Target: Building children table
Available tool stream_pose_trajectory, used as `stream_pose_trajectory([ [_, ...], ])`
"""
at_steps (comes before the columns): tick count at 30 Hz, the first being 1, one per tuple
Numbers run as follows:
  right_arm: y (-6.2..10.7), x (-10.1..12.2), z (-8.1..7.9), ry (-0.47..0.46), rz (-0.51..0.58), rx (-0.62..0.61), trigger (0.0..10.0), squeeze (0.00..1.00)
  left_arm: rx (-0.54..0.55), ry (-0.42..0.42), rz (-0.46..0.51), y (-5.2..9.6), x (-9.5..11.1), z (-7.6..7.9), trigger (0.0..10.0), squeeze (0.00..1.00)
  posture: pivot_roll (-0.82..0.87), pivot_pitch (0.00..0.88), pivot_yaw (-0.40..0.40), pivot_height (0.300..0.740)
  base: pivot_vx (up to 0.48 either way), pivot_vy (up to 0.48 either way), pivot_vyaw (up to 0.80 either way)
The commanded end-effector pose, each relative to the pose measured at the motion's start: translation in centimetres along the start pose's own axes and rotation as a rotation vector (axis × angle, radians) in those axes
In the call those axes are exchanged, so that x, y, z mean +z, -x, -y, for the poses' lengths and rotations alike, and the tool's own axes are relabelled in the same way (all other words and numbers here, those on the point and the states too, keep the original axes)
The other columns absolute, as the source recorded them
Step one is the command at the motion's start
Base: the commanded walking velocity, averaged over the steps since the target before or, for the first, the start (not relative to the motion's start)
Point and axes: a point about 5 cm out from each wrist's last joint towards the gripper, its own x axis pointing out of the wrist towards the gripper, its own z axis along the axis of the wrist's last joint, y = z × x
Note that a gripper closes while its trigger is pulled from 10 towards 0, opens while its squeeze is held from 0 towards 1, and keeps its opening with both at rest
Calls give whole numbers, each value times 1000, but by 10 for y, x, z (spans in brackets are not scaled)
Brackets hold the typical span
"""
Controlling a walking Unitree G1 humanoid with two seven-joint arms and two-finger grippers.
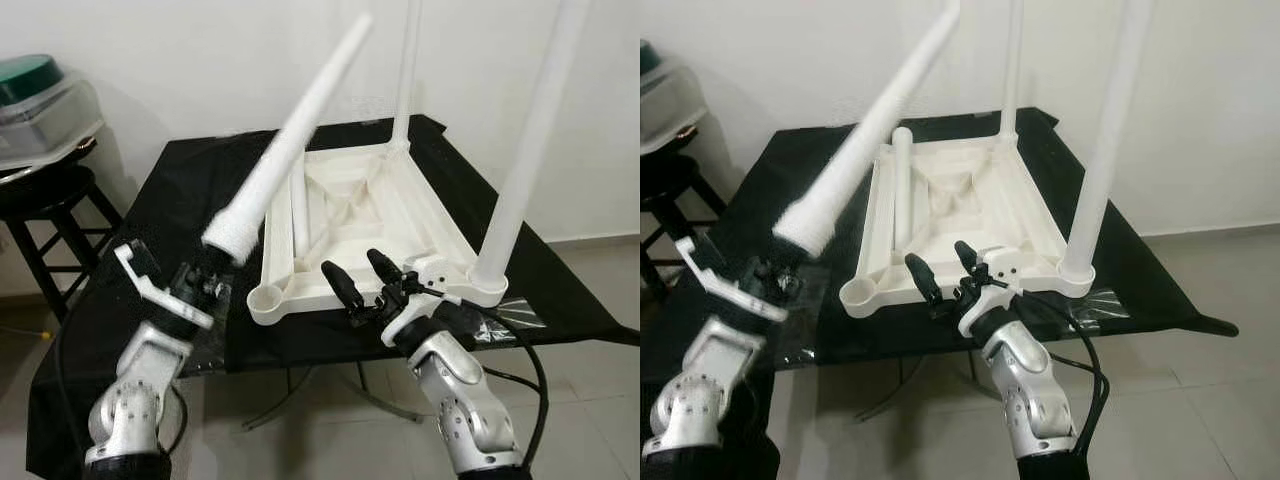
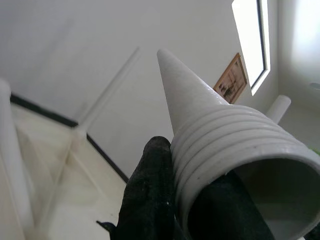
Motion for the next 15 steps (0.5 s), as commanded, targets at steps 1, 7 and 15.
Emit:
stream_pose_trajectory([
  [1,-1,-4,-1,-29,-19,9,10000,0,-39,13,0,1,-1,6,10000,0,-101,57,68,740,0,0,0],
  [7,1,-4,-1,-44,-31,15,10000,0,-49,48,-38,9,-14,12,10000,0,-88,66,64,740,0,0,0],
  [15,0,-5,-1,-55,-39,22,10000,0,-73,52,-80,9,-16,13,10000,0,-91,68,70,740,0,0,0],
])
